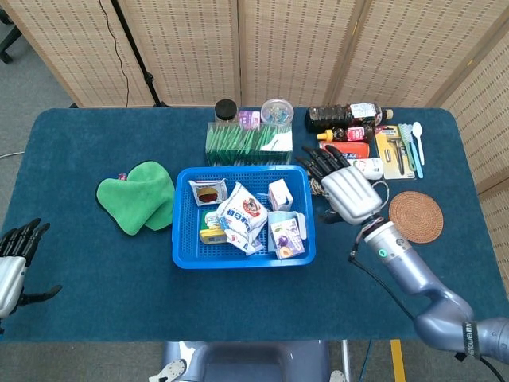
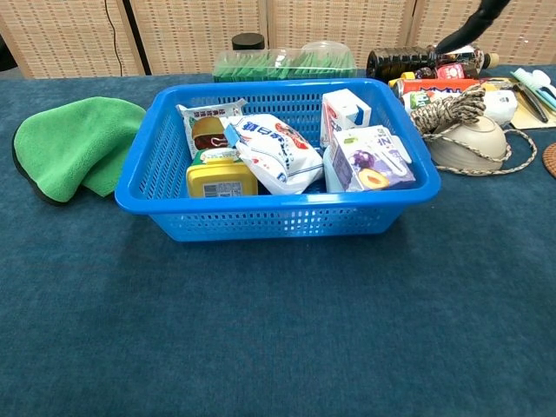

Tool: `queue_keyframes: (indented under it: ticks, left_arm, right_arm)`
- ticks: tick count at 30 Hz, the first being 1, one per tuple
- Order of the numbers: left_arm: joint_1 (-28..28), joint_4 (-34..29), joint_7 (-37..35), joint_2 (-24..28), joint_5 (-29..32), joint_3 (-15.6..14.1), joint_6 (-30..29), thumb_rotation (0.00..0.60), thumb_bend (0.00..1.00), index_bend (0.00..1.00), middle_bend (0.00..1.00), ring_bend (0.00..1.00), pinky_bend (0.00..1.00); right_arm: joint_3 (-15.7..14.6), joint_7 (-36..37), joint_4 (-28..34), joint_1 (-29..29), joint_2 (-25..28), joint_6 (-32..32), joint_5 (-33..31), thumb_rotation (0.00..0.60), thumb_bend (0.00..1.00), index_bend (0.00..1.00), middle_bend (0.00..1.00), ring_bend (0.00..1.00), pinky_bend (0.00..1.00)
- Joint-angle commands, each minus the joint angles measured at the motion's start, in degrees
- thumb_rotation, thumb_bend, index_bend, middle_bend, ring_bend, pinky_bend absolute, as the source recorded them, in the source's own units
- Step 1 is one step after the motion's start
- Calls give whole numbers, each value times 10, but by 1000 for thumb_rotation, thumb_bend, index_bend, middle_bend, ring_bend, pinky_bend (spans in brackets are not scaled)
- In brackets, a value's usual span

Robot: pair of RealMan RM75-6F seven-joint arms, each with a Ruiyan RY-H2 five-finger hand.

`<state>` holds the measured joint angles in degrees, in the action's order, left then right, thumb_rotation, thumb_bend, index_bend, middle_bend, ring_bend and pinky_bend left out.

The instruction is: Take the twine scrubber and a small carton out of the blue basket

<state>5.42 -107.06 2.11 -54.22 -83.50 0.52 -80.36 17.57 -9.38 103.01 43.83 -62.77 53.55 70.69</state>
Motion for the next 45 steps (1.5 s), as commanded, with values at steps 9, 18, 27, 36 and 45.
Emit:
queue_keyframes:
  ticks: [9, 18, 27, 36, 45]
  left_arm:
    - [1, 2, -4, 1, 3, 1, 1, 600, 0, 0, 0, 0, 0]
    - [0, 1, 1, -1, 5, 1, -1, 600, 0, 0, 0, 0, 0]
    - [-1, 1, 9, -4, 13, 5, -4, 600, 0, 0, 0, 0, 0]
    - [8, -2, 26, -9, 31, 9, 12, 600, 0, 0, 0, 0, 0]
    - [10, -4, 30, -10, 36, 10, 15, 600, 0, 0, 0, 0, 0]
  right_arm:
    - [25, -70, -75, 81, -105, -28, -112, 600, 0, 20, 0, 0, 8]
    - [24, -105, -152, 139, -158, -70, -193, 600, 0, 38, 0, 0, 47]
    - [-5, -108, -202, 161, -196, -96, -204, 600, 0, 70, 19, 0, 87]
    - [-25, -100, -227, 167, -205, -111, -185, 600, 0, 112, 48, 9, 99]
    - [-36, -90, -247, 164, -206, -108, -168, 600, 0, 177, 123, 84, 161]
